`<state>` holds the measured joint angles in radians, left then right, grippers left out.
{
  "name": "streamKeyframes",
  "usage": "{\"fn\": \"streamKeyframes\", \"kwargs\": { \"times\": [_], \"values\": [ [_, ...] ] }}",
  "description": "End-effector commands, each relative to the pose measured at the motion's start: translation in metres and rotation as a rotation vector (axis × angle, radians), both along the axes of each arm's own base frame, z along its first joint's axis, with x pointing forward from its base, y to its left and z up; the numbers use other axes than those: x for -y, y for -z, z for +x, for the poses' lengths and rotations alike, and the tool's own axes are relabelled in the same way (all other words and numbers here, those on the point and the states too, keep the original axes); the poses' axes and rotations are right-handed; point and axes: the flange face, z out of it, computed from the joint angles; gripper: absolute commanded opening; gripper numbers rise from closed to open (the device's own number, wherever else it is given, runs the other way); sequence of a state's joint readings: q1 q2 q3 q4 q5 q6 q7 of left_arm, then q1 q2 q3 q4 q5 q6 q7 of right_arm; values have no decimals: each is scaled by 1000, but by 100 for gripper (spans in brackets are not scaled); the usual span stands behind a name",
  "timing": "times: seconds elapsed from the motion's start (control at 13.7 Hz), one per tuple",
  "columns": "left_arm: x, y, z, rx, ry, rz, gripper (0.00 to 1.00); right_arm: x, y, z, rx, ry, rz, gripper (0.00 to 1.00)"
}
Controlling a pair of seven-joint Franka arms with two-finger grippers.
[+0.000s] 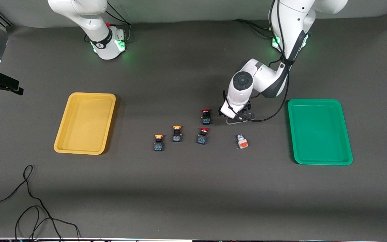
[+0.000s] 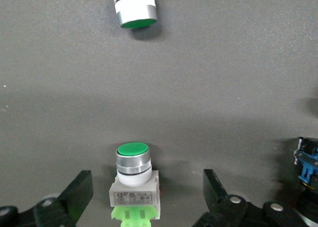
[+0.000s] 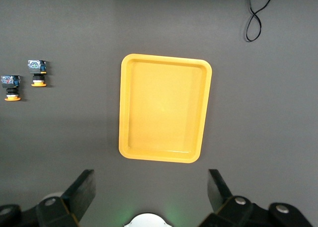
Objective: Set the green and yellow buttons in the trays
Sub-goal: 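Lower the left gripper and grasp the green-capped button, then carry the green button with the left gripper into the green tray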
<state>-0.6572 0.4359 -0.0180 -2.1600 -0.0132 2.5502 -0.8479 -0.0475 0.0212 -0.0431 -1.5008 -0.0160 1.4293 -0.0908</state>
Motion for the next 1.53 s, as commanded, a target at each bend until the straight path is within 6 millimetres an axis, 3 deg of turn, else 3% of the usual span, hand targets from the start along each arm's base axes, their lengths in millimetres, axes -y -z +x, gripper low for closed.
{"fn": "streamKeyframes", "kwargs": {
  "times": [0.0,0.22,0.29,0.44,0.58,0.73,1.02,1.1,1.24,1.32,1.46],
  "values": [
    [4,-1,-1,2,-15,16,89,-1,-4,2,-9,-18,-24,100],
    [2,1,-3,-9,-15,24,41,1,-3,1,-14,-14,-25,100],
    [1,-1,-3,-9,-17,24,31,0,-2,0,-26,-13,-24,100],
    [0,-4,-2,-16,-18,30,28,0,17,4,-98,-7,-20,100],
    [-4,-27,10,-6,-31,23,25,0,24,0,-152,-8,-16,100],
    [-15,-74,35,7,-67,8,25,3,24,1,-152,-10,-31,100],
    [-45,-201,93,-40,-103,-31,22,-2,27,3,-157,-19,-37,100],
    [-63,-229,105,-67,-79,-53,21,-1,26,3,-155,-20,-38,100],
    [-125,-267,123,-101,-54,-68,20,0,24,3,-151,-17,-39,100],
    [-158,-279,127,-105,-44,-75,20,0,23,3,-148,-15,-39,100],
    [-218,-278,135,-141,16,-65,20,-1,15,6,-116,-13,-42,100]
  ]
}}
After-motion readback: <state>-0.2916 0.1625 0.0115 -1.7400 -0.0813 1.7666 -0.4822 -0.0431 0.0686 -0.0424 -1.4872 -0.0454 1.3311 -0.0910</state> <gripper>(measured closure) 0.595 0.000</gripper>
